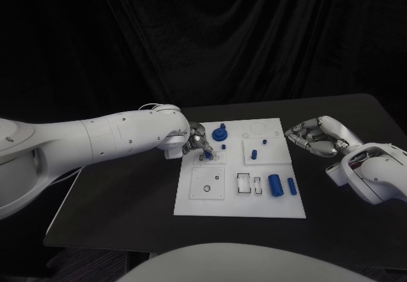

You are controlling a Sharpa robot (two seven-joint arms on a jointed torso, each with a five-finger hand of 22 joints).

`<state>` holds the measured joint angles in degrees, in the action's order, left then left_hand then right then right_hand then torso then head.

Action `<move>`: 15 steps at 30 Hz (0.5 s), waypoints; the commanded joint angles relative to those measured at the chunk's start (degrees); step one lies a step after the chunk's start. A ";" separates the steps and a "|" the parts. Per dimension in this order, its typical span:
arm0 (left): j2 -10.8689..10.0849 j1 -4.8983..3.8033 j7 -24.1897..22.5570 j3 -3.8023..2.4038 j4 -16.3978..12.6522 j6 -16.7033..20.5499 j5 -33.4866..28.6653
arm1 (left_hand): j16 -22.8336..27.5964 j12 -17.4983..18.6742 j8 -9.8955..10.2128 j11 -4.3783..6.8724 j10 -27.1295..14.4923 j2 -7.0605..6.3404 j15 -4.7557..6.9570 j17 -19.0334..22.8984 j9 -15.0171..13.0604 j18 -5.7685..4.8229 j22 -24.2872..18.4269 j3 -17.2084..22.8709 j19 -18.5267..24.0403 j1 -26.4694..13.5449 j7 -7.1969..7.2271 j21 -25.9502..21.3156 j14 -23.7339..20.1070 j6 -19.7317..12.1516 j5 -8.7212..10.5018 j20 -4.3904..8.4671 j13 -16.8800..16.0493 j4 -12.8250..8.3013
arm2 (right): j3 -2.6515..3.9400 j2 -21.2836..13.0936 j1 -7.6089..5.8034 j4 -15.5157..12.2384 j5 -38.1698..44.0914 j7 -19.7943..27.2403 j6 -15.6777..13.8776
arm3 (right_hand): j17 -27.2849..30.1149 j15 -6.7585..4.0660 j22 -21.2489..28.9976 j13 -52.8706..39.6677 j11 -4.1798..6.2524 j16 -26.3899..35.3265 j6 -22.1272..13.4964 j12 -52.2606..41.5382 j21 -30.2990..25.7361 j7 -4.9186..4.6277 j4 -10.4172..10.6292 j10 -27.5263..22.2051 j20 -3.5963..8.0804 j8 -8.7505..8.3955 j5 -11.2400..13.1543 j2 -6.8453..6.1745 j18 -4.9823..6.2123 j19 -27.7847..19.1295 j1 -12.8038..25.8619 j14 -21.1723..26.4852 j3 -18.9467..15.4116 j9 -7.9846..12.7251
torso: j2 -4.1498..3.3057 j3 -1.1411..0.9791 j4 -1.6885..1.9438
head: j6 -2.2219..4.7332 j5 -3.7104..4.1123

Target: Assemble the parts on the task board

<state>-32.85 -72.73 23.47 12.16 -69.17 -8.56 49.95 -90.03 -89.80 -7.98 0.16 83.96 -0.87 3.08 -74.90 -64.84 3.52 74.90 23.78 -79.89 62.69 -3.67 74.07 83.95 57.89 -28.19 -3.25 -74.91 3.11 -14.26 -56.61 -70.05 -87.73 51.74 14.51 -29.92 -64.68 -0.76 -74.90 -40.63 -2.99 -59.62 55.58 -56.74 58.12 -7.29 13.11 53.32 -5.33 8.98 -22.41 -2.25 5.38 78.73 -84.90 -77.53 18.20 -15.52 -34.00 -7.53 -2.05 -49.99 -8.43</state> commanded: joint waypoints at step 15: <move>-10.58 4.55 -18.23 -0.02 -12.91 36.66 11.12 | 0.03 -0.20 -0.73 0.54 6.04 -0.06 0.53 -15.10 -1.71 0.53 9.59 3.25 -0.17 -0.81 0.56 -0.59 6.05 -1.02 2.75 0.38 -15.09 -1.23 | 0.04 -0.98 0.13 -0.57 0.03 -0.73 -0.62 | 0.16 -0.06 -7.18 0.29 -0.01 0.35 -0.41 0.40 -0.30 -0.19 -0.30 -0.54 0.10 0.14 -0.33 -0.12 0.61 -0.46 -0.39 0.58 0.08 -0.10 | 0.05 -0.02 0.13 | -0.01 0.03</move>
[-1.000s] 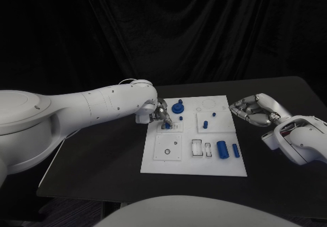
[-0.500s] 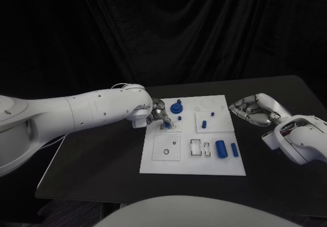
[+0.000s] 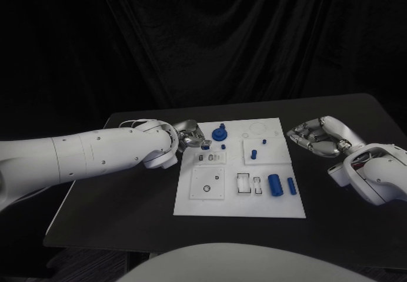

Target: Assemble the parts on the task board

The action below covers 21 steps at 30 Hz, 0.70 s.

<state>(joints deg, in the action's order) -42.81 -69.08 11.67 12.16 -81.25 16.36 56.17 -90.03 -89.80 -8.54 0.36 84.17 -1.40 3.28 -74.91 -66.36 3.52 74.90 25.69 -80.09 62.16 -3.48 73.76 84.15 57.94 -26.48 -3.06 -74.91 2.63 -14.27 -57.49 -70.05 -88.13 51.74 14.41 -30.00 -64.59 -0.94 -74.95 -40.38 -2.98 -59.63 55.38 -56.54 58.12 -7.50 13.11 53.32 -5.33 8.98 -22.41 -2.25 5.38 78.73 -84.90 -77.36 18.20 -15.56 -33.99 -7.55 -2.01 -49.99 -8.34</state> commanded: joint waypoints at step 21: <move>2.39 12.67 -20.81 -0.03 5.18 29.84 10.90 | 0.03 -0.20 0.62 0.22 5.83 -0.55 0.18 -15.09 0.09 0.26 10.10 -1.10 -0.64 2.49 0.30 0.62 5.85 -1.07 7.67 0.04 -15.09 4.41 | 0.03 -0.74 0.13 -0.48 0.03 -0.34 -1.12 | 0.09 0.13 -7.12 0.05 -0.04 0.38 -0.31 0.21 -0.35 -0.02 -0.27 -0.55 0.09 0.09 -0.38 -0.18 0.62 -0.49 -0.32 0.44 0.06 -0.05 | 0.24 -0.02 0.24 | -0.01 0.39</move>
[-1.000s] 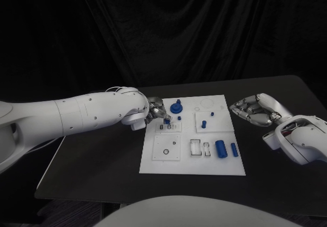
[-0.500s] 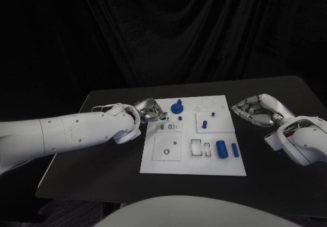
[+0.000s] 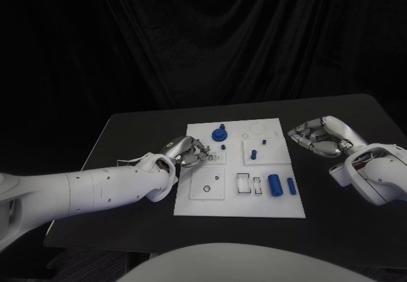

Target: Assemble the parts on the task board

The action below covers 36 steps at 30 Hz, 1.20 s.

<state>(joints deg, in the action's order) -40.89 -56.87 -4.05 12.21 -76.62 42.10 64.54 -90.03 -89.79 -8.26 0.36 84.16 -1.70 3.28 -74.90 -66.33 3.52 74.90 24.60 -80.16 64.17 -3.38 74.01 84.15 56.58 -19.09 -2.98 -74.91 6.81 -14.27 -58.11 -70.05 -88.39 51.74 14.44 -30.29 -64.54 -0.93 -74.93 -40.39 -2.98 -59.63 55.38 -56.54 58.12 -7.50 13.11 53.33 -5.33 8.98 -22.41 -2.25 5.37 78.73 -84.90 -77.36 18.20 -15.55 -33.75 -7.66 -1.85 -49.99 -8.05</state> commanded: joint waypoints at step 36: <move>4.38 4.12 -14.03 -0.10 10.79 3.46 14.31 | 0.03 -0.21 4.12 -0.92 5.84 -1.40 -0.94 -15.10 4.09 -0.45 11.04 -3.68 -1.59 9.34 -1.08 3.24 5.85 -1.23 5.81 -1.01 -15.09 2.50 | 0.03 -0.62 0.45 -0.35 0.03 -0.43 -0.38 | 0.09 0.17 -7.10 0.06 -0.08 0.45 -0.53 0.21 -0.50 -0.08 -0.24 -0.52 0.06 0.00 -0.49 -0.23 0.64 -0.56 -0.23 0.47 0.08 -0.05 | -0.02 0.11 -0.01 | -0.01 0.06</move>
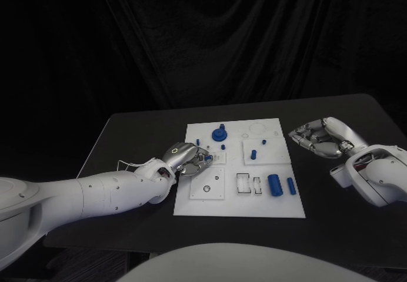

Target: Assemble the parts on the task board

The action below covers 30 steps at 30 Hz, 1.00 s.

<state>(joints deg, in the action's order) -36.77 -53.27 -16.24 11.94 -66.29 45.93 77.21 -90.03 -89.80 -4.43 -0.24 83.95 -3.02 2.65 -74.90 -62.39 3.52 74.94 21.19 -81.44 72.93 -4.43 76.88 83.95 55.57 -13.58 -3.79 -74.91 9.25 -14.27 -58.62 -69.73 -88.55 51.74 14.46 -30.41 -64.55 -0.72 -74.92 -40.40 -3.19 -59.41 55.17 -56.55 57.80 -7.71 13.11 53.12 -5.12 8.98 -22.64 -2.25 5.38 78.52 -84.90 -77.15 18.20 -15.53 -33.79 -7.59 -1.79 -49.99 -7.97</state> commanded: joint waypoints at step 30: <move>-0.09 1.20 1.13 0.16 1.69 -2.80 1.75 | 0.03 -0.20 0.98 -1.08 6.05 -1.07 -0.98 -15.10 6.76 -0.46 11.03 -3.98 -0.22 2.03 -1.66 0.69 6.05 -5.62 2.11 -0.91 -15.09 3.28 | 0.04 -0.58 0.16 -0.42 0.03 -0.86 0.37 | 0.10 -0.03 -7.13 0.05 0.14 0.22 -0.31 0.18 -0.13 0.14 -0.29 -0.24 -0.17 0.03 -0.26 -0.18 0.63 -0.34 -0.27 0.26 0.16 -0.11 | -0.01 -0.06 0.02 | -0.01 0.00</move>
<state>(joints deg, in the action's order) -36.87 -52.59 -16.95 11.76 -64.90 46.36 78.59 -90.03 -89.79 -3.37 -1.05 83.93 -4.50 2.04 -74.90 -61.36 3.52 74.92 17.56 -81.70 75.25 -6.02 77.40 84.15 50.44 -11.68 -4.34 -74.91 12.56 -14.27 -59.09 -69.71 -88.80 51.74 14.37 -30.29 -64.51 -0.71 -74.91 -40.40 -3.19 -59.44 55.17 -56.55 57.80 -7.70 13.11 53.12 -5.12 8.98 -22.63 -2.25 5.38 78.52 -84.90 -77.16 18.20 -15.58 -33.80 -7.68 -1.79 -49.99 -7.98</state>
